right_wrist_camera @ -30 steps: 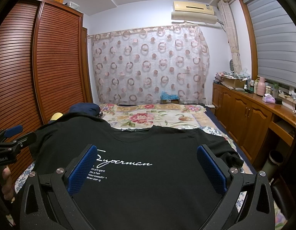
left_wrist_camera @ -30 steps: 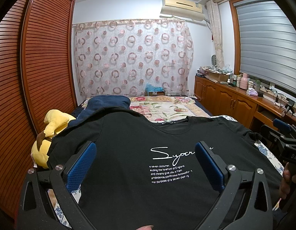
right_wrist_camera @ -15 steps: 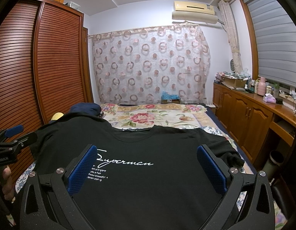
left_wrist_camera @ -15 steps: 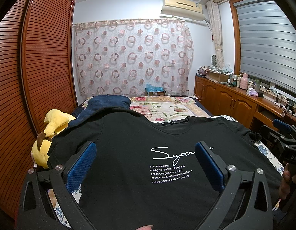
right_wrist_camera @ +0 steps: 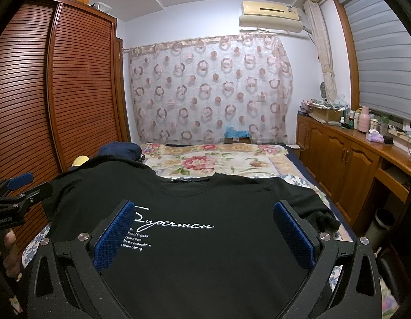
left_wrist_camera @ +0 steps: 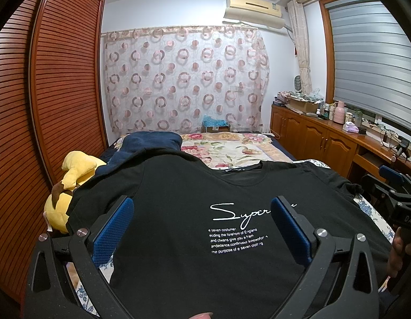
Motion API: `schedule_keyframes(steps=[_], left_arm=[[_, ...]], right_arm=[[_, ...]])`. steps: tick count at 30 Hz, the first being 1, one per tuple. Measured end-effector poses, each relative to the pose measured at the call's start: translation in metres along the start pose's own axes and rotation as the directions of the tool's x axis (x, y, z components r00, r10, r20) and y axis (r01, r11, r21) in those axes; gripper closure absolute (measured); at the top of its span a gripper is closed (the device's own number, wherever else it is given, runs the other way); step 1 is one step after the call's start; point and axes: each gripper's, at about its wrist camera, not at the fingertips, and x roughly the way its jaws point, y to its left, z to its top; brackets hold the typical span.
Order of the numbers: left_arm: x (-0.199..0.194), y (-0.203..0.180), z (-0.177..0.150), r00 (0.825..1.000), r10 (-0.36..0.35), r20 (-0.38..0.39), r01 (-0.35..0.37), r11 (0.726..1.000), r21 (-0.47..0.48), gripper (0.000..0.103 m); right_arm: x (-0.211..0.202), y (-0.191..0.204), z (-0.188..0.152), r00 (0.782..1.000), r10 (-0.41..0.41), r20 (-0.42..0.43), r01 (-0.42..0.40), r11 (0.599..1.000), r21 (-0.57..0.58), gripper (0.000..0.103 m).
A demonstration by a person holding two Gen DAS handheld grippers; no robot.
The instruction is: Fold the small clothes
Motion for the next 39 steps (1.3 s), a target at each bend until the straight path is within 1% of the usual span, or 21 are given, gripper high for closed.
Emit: schedule_keyframes(steps=[10,15,19,22,26,31,35,39], left_arm=[[0.0,0.001,0.0,1.0,-0.003,-0.002,0.003,1.0,0.0,0.0],[0.006,0.01,-0.007,1.0,-0.002,-0.024,0.002,1.0,0.004,0.0],[0.01,0.018,-0.01,0.999,0.003,-0.042,-0.003,1.0,0.009,0.0],[0.015,0.032,-0.013,0.998,0.014,-0.062,-0.013,1.0,0.007,0.0],[0.018,0.054,-0.014,0.996,0.028,-0.082,-0.03,0.999,-0.018,0.0],[0.023,0.076,-0.017,0.993,0.069,-0.093,-0.071,0.997,-0.019,0.0],[0.034,0.093,-0.019,0.99,0.09,-0.113,-0.093,0.995,-0.027,0.0],[0.043,0.118,-0.019,0.987,0.089,-0.132,-0.096,0.994,-0.047,0.0]], right_arm=[[0.001,0.0,0.0,1.0,0.002,-0.006,-0.002,1.0,-0.001,0.0],[0.007,0.004,-0.005,0.999,0.02,-0.029,-0.02,1.0,-0.008,0.0],[0.009,0.006,-0.002,0.998,0.041,-0.038,-0.042,0.999,-0.011,0.0],[0.013,0.008,0.001,0.997,0.062,-0.05,-0.063,0.998,-0.018,0.0],[0.018,0.002,0.004,0.994,0.087,-0.066,-0.089,0.996,-0.023,0.0],[0.029,-0.001,0.006,0.99,0.107,-0.091,-0.11,0.993,-0.035,0.0],[0.045,-0.005,0.013,0.984,0.128,-0.123,-0.137,0.989,-0.062,0.0],[0.065,-0.006,0.024,0.974,0.164,-0.156,-0.179,0.98,-0.088,0.0]])
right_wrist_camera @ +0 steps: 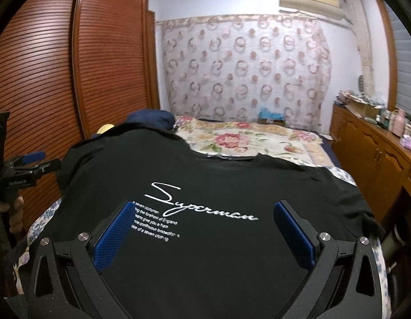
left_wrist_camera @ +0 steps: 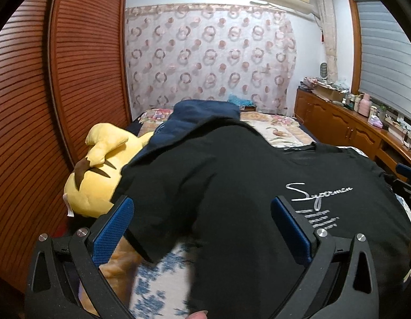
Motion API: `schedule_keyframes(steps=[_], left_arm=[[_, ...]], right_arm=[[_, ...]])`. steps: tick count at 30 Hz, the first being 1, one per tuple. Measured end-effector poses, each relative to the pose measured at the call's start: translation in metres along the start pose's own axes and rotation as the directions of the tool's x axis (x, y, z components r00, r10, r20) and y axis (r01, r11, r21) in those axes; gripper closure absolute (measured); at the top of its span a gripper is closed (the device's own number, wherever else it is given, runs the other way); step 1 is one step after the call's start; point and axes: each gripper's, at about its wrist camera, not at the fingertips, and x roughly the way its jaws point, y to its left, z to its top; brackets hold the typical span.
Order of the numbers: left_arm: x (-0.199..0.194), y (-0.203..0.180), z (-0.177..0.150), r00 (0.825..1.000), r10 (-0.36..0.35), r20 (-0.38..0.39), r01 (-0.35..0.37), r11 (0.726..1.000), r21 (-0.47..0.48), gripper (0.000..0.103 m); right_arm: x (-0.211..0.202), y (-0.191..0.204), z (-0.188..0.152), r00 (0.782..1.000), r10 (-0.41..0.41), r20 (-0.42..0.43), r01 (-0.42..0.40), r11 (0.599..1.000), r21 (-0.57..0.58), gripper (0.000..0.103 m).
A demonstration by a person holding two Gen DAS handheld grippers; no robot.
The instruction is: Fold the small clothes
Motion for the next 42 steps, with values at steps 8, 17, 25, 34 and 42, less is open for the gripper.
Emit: schedule_keyframes(steps=[8,17,25,34,42], left_arm=[[0.017,0.042,0.012,1.0,0.008,-0.029,-0.009,0.999,-0.039,0.005],[0.055,0.08,0.032,0.995,0.009,-0.099,-0.014,0.999,-0.045,0.046],[0.067,0.097,0.017,0.987,-0.005,-0.16,-0.007,0.997,-0.071,0.059],[0.07,0.104,0.008,0.982,-0.074,-0.175,0.049,0.988,-0.144,0.077],[0.063,0.097,0.009,0.979,-0.081,-0.185,0.055,0.988,-0.143,0.1]], right_arm=[[0.042,-0.018,0.03,0.993,0.093,-0.068,-0.097,0.994,-0.051,0.0],[0.089,-0.033,0.048,0.975,0.165,-0.152,-0.18,0.98,-0.088,0.0],[0.119,-0.054,0.066,0.957,0.203,-0.208,-0.222,0.972,-0.076,0.0],[0.146,-0.043,0.08,0.948,0.223,-0.227,-0.249,0.964,-0.091,0.0],[0.15,-0.047,0.077,0.949,0.232,-0.212,-0.253,0.965,-0.074,0.0]])
